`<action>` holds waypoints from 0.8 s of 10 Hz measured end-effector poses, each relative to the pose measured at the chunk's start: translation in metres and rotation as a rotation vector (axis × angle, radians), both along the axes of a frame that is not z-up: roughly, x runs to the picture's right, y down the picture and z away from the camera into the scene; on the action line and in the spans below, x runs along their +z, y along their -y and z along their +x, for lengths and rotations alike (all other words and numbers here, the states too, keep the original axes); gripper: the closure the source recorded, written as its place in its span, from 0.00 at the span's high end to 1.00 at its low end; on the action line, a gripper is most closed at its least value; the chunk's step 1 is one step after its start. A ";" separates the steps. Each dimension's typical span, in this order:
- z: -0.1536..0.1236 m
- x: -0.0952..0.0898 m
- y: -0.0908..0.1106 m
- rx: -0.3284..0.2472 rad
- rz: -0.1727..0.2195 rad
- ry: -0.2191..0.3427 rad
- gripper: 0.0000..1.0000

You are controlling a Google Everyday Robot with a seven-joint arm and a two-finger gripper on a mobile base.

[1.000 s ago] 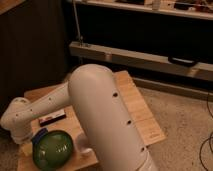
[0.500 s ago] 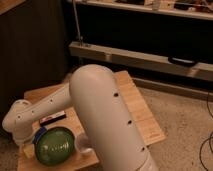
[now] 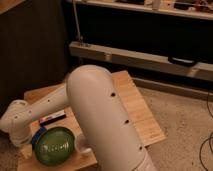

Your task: Place the white sponge in the ceramic bowl

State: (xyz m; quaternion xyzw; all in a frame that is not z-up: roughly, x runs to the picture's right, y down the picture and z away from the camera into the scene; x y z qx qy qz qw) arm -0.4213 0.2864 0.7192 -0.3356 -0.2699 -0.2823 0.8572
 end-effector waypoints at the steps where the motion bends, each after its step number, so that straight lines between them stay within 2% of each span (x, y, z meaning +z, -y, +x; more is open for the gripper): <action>1: -0.001 0.002 -0.002 -0.005 -0.002 0.008 0.65; 6: -0.004 0.011 -0.008 -0.040 0.008 0.043 0.65; 8: 0.002 0.018 -0.002 -0.020 0.008 0.034 0.65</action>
